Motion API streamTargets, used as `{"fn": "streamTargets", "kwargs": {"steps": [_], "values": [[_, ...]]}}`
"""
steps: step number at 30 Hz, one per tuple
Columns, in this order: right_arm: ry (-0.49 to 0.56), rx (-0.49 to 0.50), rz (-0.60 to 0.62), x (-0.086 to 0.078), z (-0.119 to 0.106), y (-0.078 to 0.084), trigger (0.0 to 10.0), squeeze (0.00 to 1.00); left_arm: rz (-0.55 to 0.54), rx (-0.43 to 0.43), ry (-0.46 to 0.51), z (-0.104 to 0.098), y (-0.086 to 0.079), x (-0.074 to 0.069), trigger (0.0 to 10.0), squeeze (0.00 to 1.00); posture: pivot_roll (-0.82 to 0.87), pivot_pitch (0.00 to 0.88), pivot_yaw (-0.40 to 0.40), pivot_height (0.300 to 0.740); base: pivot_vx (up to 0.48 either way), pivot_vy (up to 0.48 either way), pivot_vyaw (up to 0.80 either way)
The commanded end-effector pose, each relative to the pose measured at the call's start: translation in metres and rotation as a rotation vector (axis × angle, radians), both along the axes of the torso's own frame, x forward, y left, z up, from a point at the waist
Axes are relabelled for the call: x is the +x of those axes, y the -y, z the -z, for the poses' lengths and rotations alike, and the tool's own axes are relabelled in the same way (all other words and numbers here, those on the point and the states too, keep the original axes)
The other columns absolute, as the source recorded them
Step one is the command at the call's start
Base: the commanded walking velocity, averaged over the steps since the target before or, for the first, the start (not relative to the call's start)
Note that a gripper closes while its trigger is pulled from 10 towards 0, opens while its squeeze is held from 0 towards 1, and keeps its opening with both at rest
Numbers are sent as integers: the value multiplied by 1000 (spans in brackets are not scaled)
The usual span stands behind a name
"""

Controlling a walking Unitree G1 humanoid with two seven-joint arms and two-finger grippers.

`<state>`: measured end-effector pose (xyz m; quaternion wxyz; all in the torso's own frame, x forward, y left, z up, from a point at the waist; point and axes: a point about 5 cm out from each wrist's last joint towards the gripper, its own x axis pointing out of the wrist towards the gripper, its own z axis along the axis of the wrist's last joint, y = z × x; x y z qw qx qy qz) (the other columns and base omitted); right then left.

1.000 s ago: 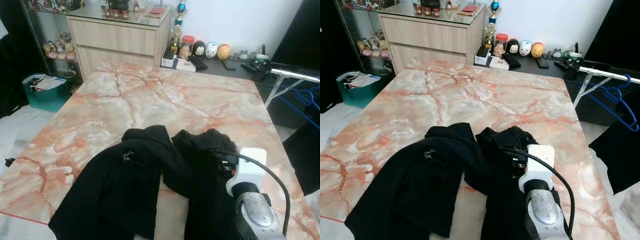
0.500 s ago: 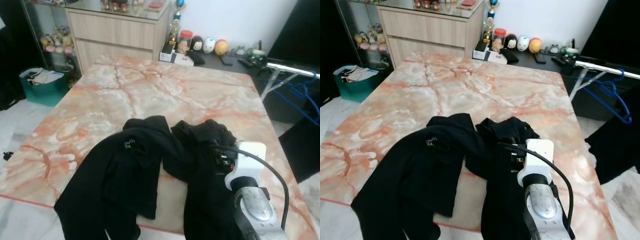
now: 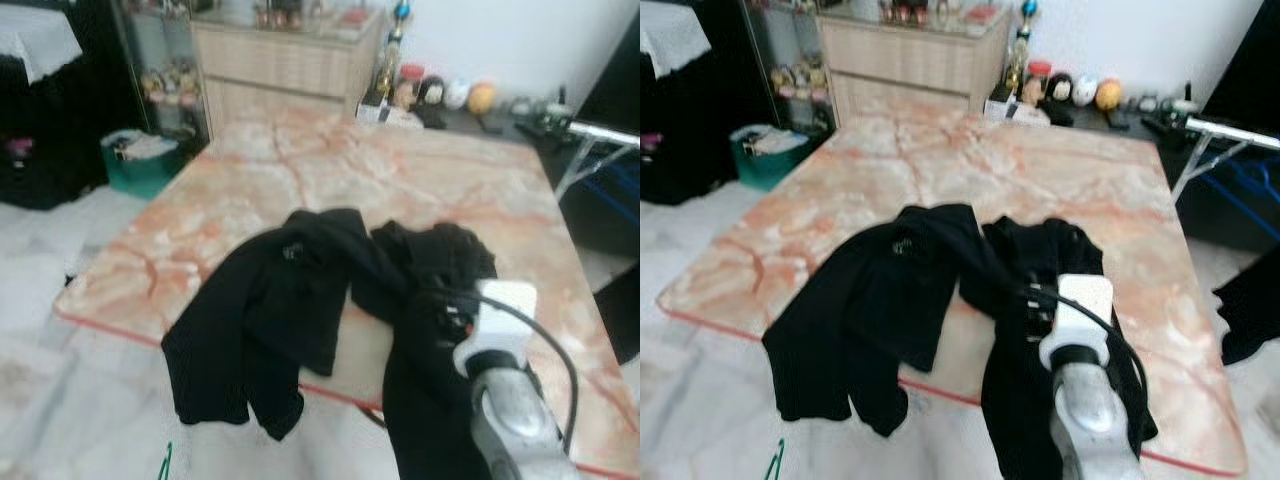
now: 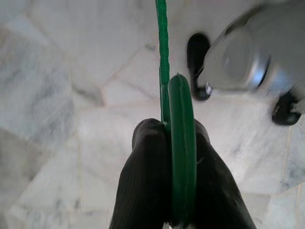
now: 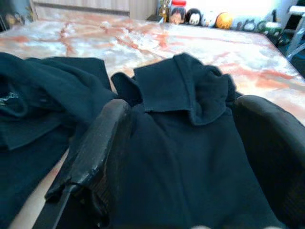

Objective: Hang hanger

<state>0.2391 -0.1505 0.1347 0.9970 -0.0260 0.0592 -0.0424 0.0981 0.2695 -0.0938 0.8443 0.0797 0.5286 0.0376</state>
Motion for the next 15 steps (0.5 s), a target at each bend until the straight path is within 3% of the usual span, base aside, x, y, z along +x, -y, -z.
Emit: {"fn": "streamTargets", "kwargs": {"steps": [1, 15], "values": [[1, -12, 25, 0, 1, 7, 10000, 0, 9, -6, 7, 1, 3, 2, 10000, 0, 75, 0, -89, 740, -266, 0, 0], [28, -4, 47, 7, -1, 10, 10000, 0, 16, -9, 5, 1, 4, 1, 10000, 0, 72, 0, -85, 740, -272, 0, 0]]}}
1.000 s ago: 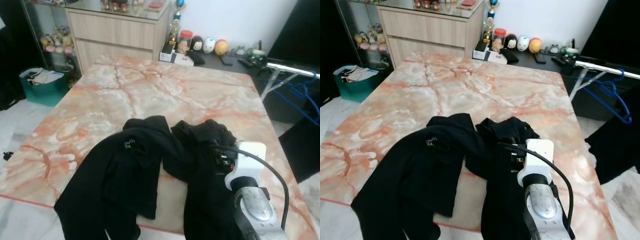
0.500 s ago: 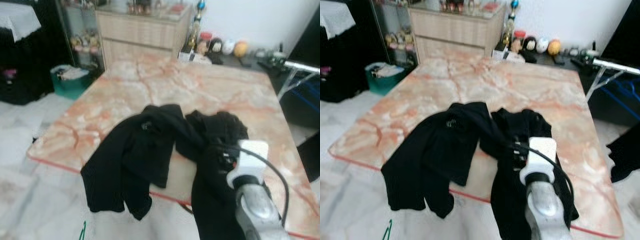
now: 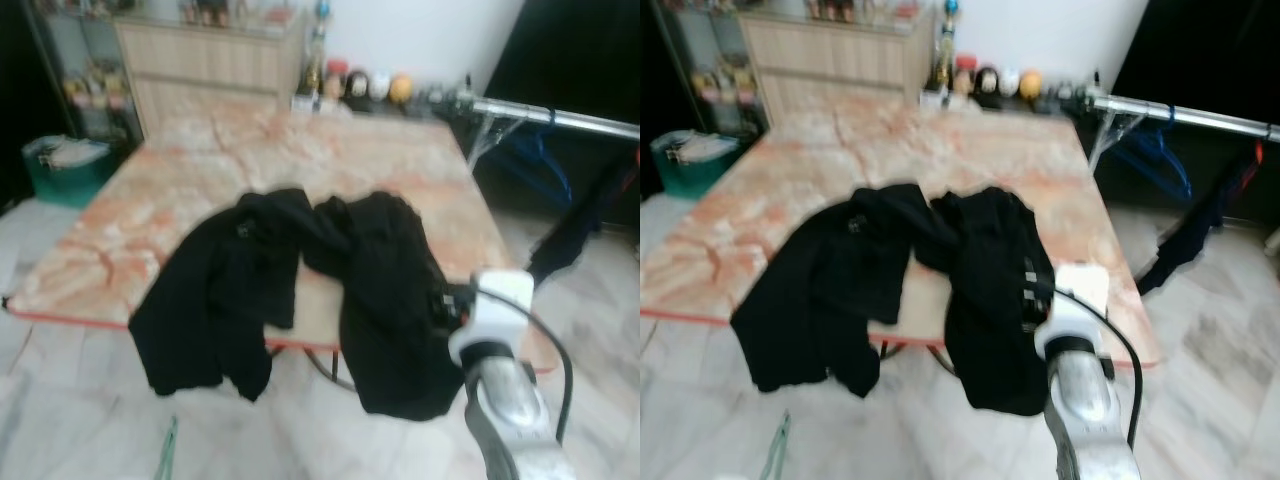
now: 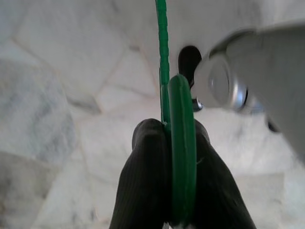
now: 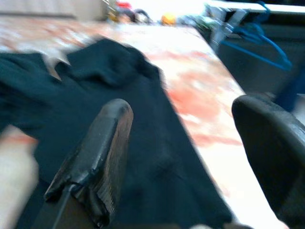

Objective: Hang hanger

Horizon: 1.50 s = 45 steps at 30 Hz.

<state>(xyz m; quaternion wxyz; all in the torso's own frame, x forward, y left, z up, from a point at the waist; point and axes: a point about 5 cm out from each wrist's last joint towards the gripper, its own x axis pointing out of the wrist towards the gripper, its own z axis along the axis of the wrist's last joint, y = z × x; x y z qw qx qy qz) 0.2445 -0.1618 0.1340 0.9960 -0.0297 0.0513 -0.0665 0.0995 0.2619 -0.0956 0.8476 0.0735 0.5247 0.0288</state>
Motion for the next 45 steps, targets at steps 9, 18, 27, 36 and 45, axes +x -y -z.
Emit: {"fn": "streamTargets", "kwargs": {"steps": [9, 18, 27, 36, 45], "values": [[21, 12, 1, 3, 0, -3, 10000, 0, 14, 17, -6, -1, -4, -1, 10000, 0, 78, 0, -74, 740, -285, 0, 0], [28, 28, 9, 3, 1, -6, 10000, 0, 23, 31, -13, -2, -8, -2, 10000, 0, 76, 0, -55, 740, -296, 0, 0], [36, 24, 18, 6, 0, -3, 10000, 0, 15, 35, -3, -3, -9, 0, 10000, 0, 81, 0, -55, 740, -308, 0, 0], [42, 18, 15, 10, -1, -3, 10000, 0, -2, 31, 4, -3, -8, 3, 10000, 0, 89, 0, -65, 740, -322, 0, 0], [40, 5, -2, 13, -1, -1, 10000, 0, -10, 30, 15, -4, -7, 5, 10000, 0, 88, 0, -71, 740, -330, 0, 0]]}}
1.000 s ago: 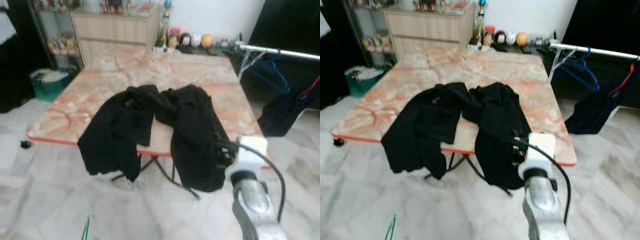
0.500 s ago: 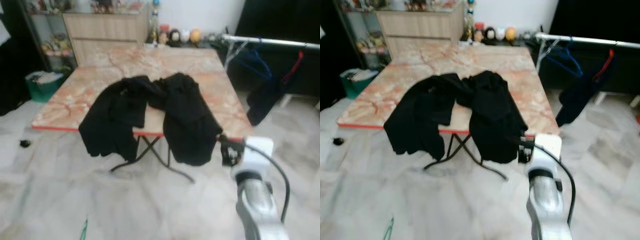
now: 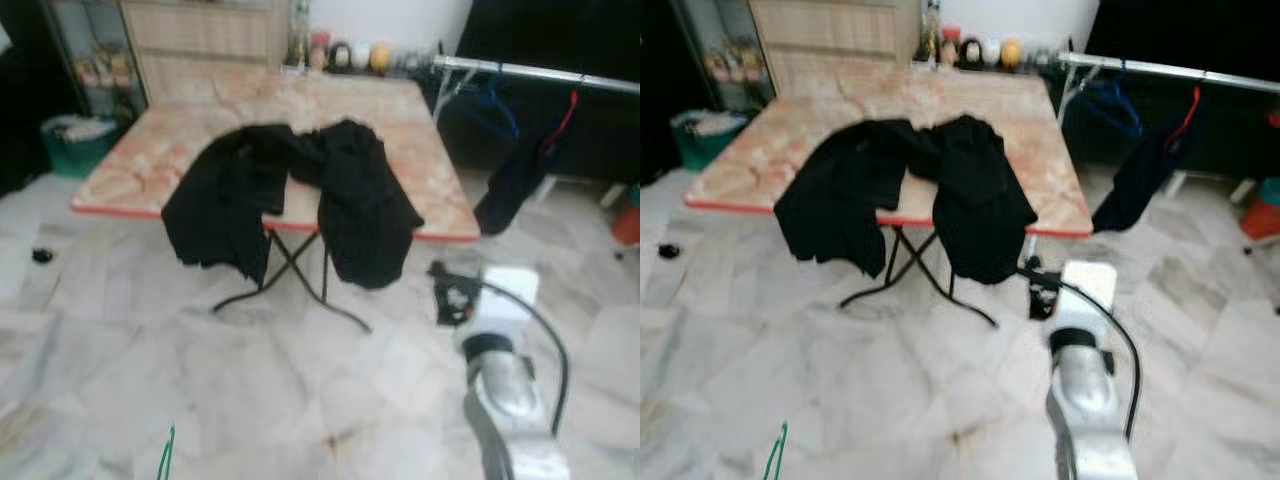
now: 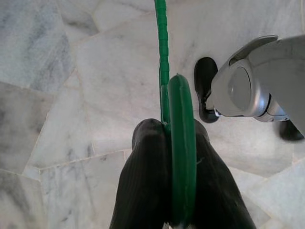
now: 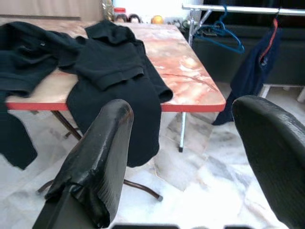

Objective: Hang hanger

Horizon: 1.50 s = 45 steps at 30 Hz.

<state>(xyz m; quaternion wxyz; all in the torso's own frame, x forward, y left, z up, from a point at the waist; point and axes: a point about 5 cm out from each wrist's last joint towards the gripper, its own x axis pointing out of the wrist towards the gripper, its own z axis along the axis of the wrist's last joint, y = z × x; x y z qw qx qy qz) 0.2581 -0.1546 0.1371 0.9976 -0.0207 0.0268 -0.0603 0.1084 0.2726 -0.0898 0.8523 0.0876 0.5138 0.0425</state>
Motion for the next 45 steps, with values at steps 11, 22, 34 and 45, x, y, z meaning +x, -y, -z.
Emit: {"fn": "streamTargets", "kwargs": {"steps": [11, 22, 34, 45], "values": [[-55, -88, -96, 5, 6, 6, 10000, 0, 65, 73, 32, -1, 2, 2, 10000, 0, 98, 0, -83, 740, 0, 0, 0], [-122, -265, -473, 8, 16, -10, 10000, 0, 434, 195, 569, -90, -3, 129, 10000, 0, 113, 0, -93, 740, 0, 0, 0], [-209, -385, -1061, -11, 26, -31, 10000, 0, 1078, 33, 614, -132, 90, 167, 10000, 0, 92, 0, -85, 740, 0, 0, 0], [-413, -439, -1505, -38, 48, -26, 10000, 0, 1461, -163, 384, -139, 135, 134, 10000, 0, 111, 0, -80, 740, 0, 0, 0]]}}
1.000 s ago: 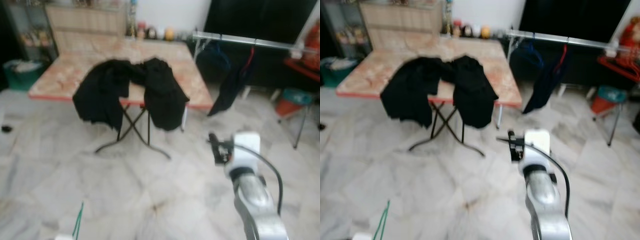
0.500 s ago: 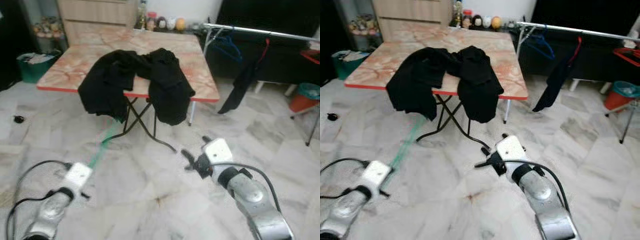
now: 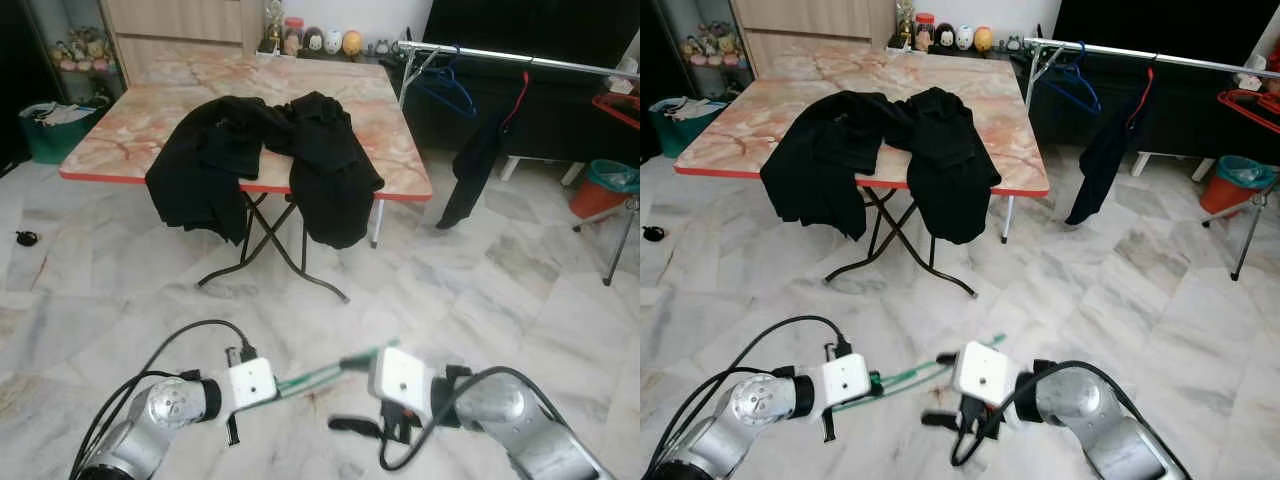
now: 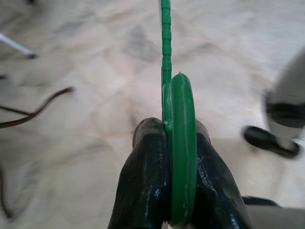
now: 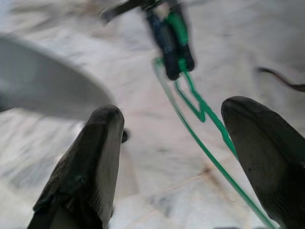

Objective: Hang hanger

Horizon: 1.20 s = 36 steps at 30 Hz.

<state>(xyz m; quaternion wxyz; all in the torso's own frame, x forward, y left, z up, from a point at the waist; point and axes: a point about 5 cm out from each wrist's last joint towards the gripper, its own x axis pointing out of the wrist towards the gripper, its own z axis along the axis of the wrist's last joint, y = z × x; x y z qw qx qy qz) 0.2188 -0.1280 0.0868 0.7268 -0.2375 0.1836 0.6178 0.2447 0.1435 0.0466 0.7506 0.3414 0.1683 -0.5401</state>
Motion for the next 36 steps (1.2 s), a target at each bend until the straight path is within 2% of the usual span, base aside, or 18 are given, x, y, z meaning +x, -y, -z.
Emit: {"fn": "streamTargets", "kwargs": {"steps": [1, 4, 10, 24, 35, 36], "values": [[13, 13, -34, 4, -4, 1, 10000, 0, 37, -9, -41, -2, 8, -4, 10000, 0, 111, 0, -80, 740, 0, 0, 0], [20, 7, -51, 11, -7, 3, 10000, 0, 70, 15, -70, -3, 10, -9, 10000, 0, 104, 0, -76, 740, 0, 0, 0], [50, -93, -69, 24, 3, 14, 10000, 0, 97, 22, -74, -16, 17, -9, 10000, 0, 118, 0, -81, 740, 0, 0, 0], [17, -64, -63, 31, 21, 11, 10000, 0, 167, 30, -82, -35, 31, -10, 10000, 0, 128, 0, -85, 740, 0, 0, 0], [-32, -45, -101, 29, 29, 6, 10000, 0, 178, 29, -72, -40, 36, -11, 10000, 0, 136, 0, -90, 740, 0, 0, 0], [-39, -41, -105, 28, 29, 6, 8157, 0, 179, 29, -72, -40, 37, -11, 10000, 0, 137, 0, -90, 740, 0, 0, 0]]}}
